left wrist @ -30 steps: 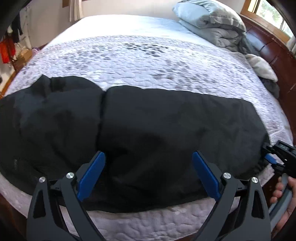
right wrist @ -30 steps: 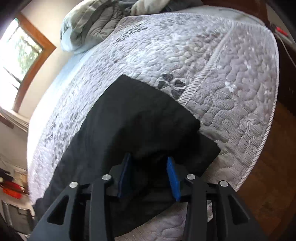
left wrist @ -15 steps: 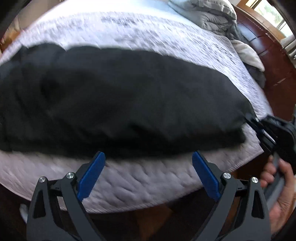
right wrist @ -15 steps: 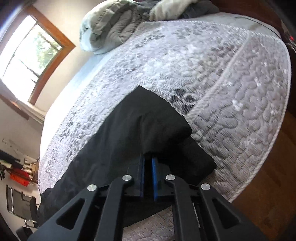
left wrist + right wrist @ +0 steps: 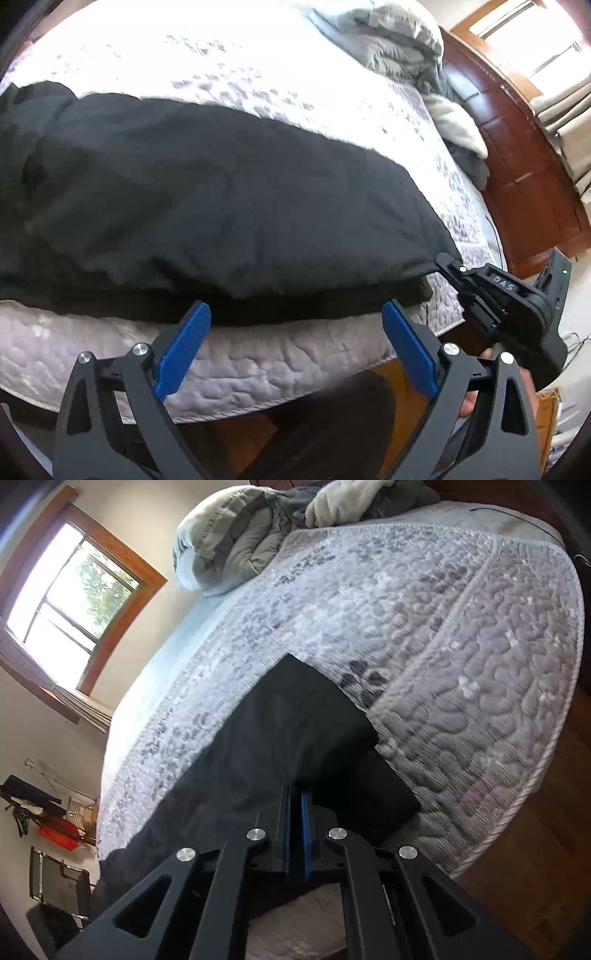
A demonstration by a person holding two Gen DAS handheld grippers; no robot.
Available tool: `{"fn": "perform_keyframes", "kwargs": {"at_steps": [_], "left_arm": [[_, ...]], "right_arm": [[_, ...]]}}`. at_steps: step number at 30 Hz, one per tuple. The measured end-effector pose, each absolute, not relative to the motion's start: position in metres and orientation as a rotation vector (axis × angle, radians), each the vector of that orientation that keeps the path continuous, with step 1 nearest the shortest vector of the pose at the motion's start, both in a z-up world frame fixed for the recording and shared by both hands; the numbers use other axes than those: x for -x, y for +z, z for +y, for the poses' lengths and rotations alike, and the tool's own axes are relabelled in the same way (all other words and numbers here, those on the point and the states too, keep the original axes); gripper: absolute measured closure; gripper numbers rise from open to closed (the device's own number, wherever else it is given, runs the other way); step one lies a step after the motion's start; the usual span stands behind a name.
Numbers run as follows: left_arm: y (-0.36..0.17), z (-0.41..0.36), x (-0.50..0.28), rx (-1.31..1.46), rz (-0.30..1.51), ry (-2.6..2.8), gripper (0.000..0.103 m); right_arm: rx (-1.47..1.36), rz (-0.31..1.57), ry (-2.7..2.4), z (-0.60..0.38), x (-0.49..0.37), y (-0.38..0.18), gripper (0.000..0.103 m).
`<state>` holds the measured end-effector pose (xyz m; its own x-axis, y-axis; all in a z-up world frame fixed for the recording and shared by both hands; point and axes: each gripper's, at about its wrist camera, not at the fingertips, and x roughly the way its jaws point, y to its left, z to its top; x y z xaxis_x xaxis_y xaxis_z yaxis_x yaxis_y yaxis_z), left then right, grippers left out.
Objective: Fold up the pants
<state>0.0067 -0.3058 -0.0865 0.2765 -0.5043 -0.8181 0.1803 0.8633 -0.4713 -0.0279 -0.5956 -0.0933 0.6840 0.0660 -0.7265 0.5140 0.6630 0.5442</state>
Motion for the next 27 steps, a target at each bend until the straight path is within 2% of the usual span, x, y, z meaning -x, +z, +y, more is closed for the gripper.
{"fn": "perform_keyframes", "kwargs": {"at_steps": [2,4,6,9,11,13,16,19,24,27], "left_arm": [[-0.097,-0.309,-0.013,0.348,1.265,-0.452,0.014],[-0.109,-0.312,-0.022,0.415,1.332,-0.468,0.033],[-0.118,-0.314,-0.03,0.455,1.374,-0.463,0.038],[-0.129,-0.31,-0.043,0.531,1.409,-0.421,0.051],[-0.132,-0.304,-0.049,0.59,1.415,-0.417,0.062],[-0.133,-0.3,-0.052,0.612,1.411,-0.412,0.077],[-0.134,-0.298,-0.054,0.642,1.41,-0.416,0.087],[-0.133,-0.299,-0.047,0.634,1.391,-0.414,0.093],[-0.122,-0.306,-0.036,0.551,1.347,-0.413,0.093],[-0.133,-0.309,-0.038,0.515,1.374,-0.398,0.093]], "right_arm": [[-0.838,0.797,-0.286,-0.597,0.031,-0.1,0.098],[-0.846,0.786,-0.271,-0.599,0.033,-0.102,0.099],[-0.857,0.777,-0.258,-0.601,0.034,-0.101,0.099],[-0.854,0.771,-0.247,-0.6,0.034,-0.1,0.099],[-0.85,0.766,-0.242,-0.6,0.035,-0.1,0.099],[-0.863,0.766,-0.24,-0.602,0.036,-0.102,0.099],[-0.875,0.772,-0.241,-0.603,0.037,-0.106,0.099],[-0.893,0.777,-0.246,-0.604,0.04,-0.108,0.099],[-0.879,0.816,-0.288,-0.606,0.042,-0.111,0.099],[-0.841,0.89,-0.339,-0.606,0.036,-0.124,0.099]]}}
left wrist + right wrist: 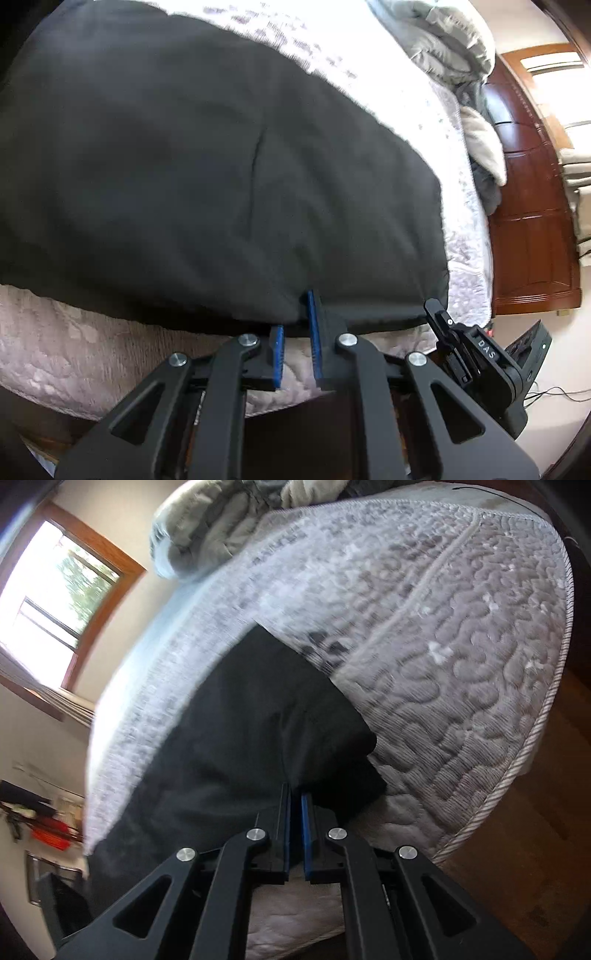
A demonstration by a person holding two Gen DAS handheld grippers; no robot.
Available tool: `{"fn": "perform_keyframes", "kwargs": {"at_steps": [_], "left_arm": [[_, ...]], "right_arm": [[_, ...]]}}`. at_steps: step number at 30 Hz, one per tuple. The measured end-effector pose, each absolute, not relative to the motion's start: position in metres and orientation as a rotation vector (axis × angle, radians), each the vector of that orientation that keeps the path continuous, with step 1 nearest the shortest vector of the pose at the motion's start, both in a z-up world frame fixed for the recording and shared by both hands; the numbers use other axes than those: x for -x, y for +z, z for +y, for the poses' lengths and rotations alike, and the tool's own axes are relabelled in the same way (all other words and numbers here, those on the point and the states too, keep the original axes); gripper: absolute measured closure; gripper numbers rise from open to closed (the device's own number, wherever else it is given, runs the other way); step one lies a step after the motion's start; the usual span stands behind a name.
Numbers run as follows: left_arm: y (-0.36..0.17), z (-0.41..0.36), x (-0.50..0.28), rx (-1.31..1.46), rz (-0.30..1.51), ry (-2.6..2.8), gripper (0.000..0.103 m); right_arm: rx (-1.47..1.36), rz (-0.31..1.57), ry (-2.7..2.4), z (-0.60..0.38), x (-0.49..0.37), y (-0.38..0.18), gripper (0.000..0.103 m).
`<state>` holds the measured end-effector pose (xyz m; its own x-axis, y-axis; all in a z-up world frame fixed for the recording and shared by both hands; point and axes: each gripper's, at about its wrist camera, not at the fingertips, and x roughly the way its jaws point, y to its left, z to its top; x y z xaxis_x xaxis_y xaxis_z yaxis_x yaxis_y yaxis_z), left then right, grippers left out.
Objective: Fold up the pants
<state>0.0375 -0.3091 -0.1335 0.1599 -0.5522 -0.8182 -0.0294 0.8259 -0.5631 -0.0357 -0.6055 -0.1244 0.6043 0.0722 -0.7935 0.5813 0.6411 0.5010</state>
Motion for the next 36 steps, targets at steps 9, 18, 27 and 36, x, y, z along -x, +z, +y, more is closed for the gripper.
{"fn": "perform_keyframes", "kwargs": {"at_steps": [9,18,27,36], "left_arm": [[-0.132,-0.313,-0.04,0.431,1.38,-0.419,0.073],[-0.122,-0.3,-0.021,0.336,1.352,-0.439,0.06],[-0.078,-0.27,-0.018,0.137,1.131,-0.36,0.041],[-0.09,-0.261,-0.058,0.045,1.11,-0.174,0.04]], "right_arm": [[-0.713,0.957,-0.353,-0.598,0.027,-0.118,0.075],[-0.875,0.935,-0.341,-0.597,0.061,-0.108,0.037],[-1.006,0.966,-0.313,-0.592,0.043,-0.136,0.037],[-0.667,1.069,-0.424,-0.561,0.006,-0.125,0.059]]}}
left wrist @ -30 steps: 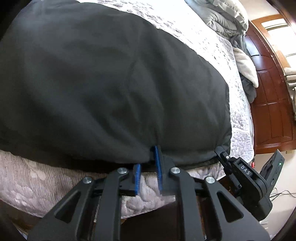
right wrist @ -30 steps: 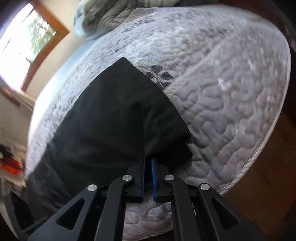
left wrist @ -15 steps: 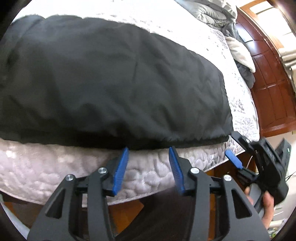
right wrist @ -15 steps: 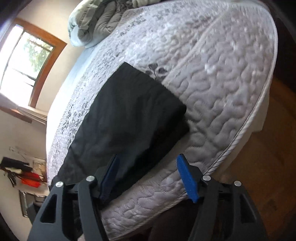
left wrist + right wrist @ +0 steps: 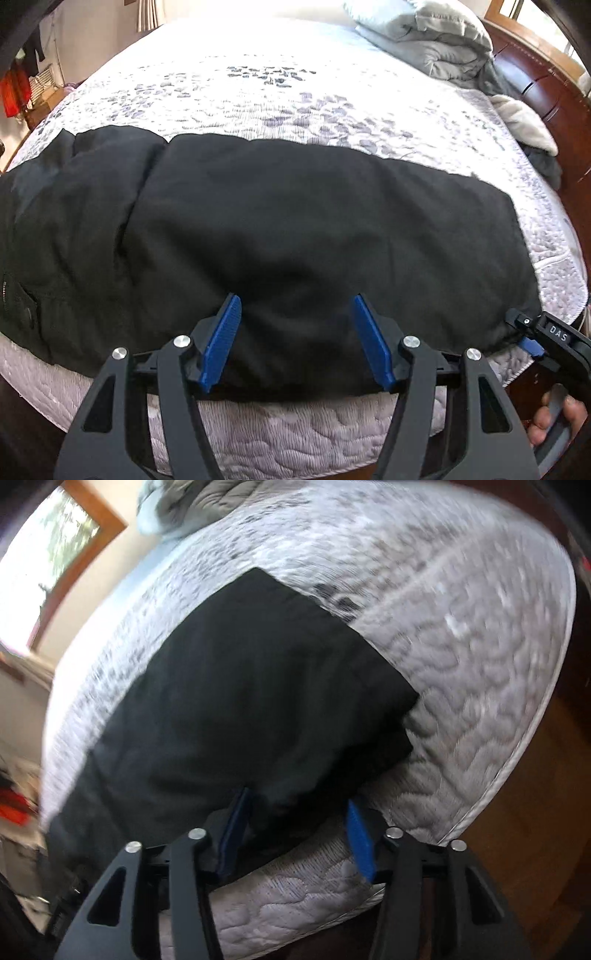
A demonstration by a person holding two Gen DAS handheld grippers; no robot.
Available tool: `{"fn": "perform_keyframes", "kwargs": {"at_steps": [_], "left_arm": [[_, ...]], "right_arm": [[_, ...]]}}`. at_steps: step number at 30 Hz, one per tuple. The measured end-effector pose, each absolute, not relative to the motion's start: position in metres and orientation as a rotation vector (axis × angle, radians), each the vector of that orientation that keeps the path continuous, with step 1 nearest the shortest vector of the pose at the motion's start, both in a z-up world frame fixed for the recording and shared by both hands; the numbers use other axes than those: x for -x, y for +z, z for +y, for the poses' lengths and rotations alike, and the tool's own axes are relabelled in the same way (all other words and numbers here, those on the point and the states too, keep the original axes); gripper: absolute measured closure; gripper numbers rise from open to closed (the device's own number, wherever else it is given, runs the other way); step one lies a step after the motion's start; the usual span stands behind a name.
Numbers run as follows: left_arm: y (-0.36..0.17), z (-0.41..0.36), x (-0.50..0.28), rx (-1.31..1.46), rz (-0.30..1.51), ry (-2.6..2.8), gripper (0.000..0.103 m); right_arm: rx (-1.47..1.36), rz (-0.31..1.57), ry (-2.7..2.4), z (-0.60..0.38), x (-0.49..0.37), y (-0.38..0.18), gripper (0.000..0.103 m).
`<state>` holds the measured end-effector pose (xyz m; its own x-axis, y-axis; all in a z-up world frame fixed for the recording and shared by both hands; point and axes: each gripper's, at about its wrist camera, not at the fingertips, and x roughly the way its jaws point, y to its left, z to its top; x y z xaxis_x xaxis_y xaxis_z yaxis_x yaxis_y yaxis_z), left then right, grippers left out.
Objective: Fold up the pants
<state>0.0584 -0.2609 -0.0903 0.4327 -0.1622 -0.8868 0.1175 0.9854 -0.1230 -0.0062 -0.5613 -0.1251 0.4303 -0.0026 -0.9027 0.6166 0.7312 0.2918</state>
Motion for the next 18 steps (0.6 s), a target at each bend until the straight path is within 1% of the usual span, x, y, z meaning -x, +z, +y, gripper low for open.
{"fn": "perform_keyframes", "kwargs": {"at_steps": [2,3,4,5,7,10,14,17,18], "left_arm": [[-0.091,-0.268,-0.06,0.013,1.103,-0.17,0.04],[-0.092,-0.272,-0.06,-0.002,1.107,-0.17,0.039],[-0.092,-0.275,-0.061,-0.016,1.114,-0.174,0.039],[-0.093,-0.271,-0.059,-0.024,1.118,-0.175,0.039],[-0.094,-0.275,-0.063,-0.023,1.125,-0.176,0.038],[-0.1,-0.274,-0.063,-0.04,1.14,-0.182,0.038],[-0.102,-0.27,-0.062,-0.045,1.153,-0.202,0.039],[-0.107,-0.255,-0.066,0.021,1.197,-0.216,0.046],[-0.109,-0.25,-0.068,0.036,1.206,-0.214,0.054]], "right_arm": [[-0.599,1.081,-0.438,-0.555,0.001,-0.123,0.066],[-0.573,1.082,-0.443,-0.553,-0.001,-0.122,0.076],[-0.554,1.081,-0.444,-0.552,-0.001,-0.121,0.081],[-0.523,1.083,-0.437,-0.55,-0.003,-0.12,0.082],[-0.487,1.082,-0.426,-0.547,-0.005,-0.117,0.088],[-0.45,1.072,-0.424,-0.54,-0.005,-0.112,0.093],[-0.477,1.029,-0.416,-0.545,0.0,-0.103,0.095],[-0.506,1.0,-0.406,-0.548,0.001,-0.095,0.095],[-0.518,0.995,-0.401,-0.549,0.002,-0.094,0.095]]}}
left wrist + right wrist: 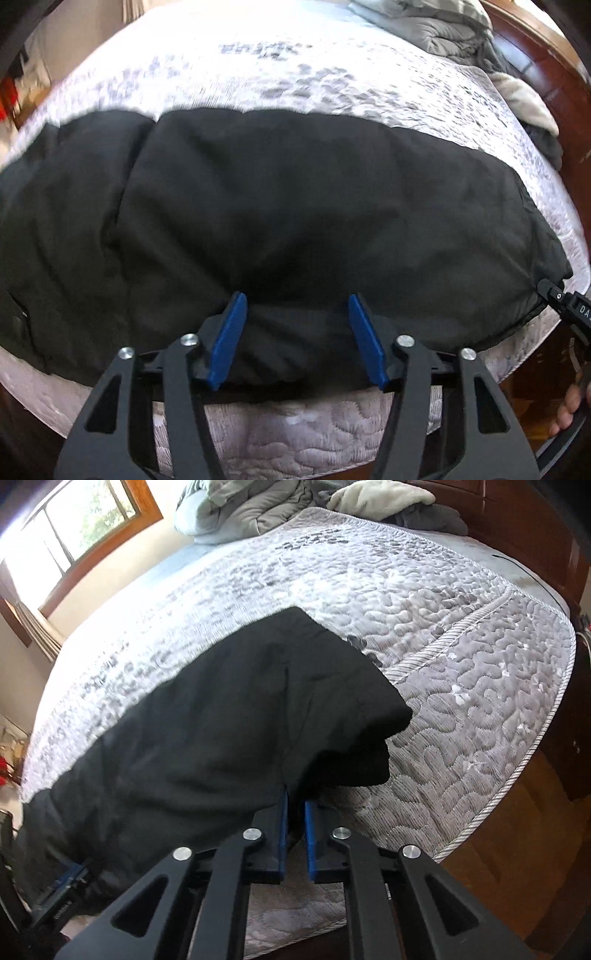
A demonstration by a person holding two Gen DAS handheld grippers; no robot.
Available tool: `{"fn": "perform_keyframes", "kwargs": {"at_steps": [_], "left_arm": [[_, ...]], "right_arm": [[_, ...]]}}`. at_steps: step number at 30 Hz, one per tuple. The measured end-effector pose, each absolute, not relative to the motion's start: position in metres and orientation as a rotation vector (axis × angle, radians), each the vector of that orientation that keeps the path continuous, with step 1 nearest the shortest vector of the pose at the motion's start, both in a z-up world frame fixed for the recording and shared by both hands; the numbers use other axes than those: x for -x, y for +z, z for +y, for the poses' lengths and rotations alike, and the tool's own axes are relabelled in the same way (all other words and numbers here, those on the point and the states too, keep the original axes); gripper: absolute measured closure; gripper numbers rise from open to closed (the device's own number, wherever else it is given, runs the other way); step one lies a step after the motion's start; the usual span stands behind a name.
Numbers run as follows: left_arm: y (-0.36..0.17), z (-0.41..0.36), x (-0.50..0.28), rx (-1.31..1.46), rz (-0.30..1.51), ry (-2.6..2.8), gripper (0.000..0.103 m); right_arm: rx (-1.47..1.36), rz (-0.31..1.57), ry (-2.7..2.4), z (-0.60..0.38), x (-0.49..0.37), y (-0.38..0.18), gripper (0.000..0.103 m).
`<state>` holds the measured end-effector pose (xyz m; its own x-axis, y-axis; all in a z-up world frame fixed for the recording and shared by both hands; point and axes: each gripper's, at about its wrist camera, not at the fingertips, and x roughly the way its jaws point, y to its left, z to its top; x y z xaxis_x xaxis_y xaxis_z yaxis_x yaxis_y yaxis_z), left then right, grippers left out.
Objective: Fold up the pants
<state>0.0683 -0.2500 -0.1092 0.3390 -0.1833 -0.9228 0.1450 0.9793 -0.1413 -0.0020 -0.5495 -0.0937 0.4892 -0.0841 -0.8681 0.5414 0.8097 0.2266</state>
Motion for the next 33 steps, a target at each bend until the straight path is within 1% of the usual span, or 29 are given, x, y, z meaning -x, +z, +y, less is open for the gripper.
{"fn": "perform_keyframes", "kwargs": {"at_steps": [1,4,6,8,10,12,14,17,19,23,27,31,33], "left_arm": [[-0.11,-0.248,-0.069,0.033,1.207,-0.21,0.061],[-0.105,-0.244,-0.068,0.055,1.217,-0.228,0.061],[-0.095,-0.237,-0.065,0.101,1.202,-0.223,0.06],[-0.086,-0.231,-0.062,0.115,1.15,-0.22,0.057],[-0.081,-0.226,-0.062,0.115,1.103,-0.186,0.044],[-0.087,-0.222,-0.064,0.136,1.11,-0.164,0.043],[-0.094,-0.223,-0.065,0.146,1.129,-0.173,0.043],[-0.105,-0.228,-0.067,0.102,1.162,-0.187,0.04],[-0.106,-0.229,-0.066,0.088,1.171,-0.204,0.039],[-0.101,-0.218,-0.069,0.134,1.206,-0.216,0.04],[-0.092,-0.207,-0.068,0.129,1.218,-0.213,0.04],[-0.081,-0.186,-0.063,0.19,1.22,-0.246,0.041],[-0.073,-0.176,-0.059,0.203,1.211,-0.23,0.039]], "right_arm": [[-0.526,0.997,-0.398,-0.551,0.002,-0.094,0.096],[-0.592,0.995,-0.392,-0.559,0.003,-0.099,0.096],[-0.66,0.939,-0.376,-0.57,0.007,-0.094,0.096],[-0.621,0.849,-0.36,-0.571,0.008,-0.073,0.096],[-0.533,0.731,-0.325,-0.563,0.005,-0.042,0.096],[-0.478,0.692,-0.308,-0.558,-0.002,-0.025,0.096],[-0.481,0.755,-0.334,-0.561,-0.012,-0.032,0.096],[-0.57,0.941,-0.421,-0.575,-0.015,-0.07,0.096],[-0.601,1.01,-0.458,-0.579,-0.009,-0.093,0.096],[-0.597,0.983,-0.465,-0.577,-0.004,-0.091,0.096],[-0.511,0.902,-0.444,-0.56,-0.011,-0.062,0.096],[-0.408,0.785,-0.351,-0.525,-0.019,-0.024,0.096],[-0.373,0.741,-0.285,-0.505,-0.024,-0.009,0.096]]}}
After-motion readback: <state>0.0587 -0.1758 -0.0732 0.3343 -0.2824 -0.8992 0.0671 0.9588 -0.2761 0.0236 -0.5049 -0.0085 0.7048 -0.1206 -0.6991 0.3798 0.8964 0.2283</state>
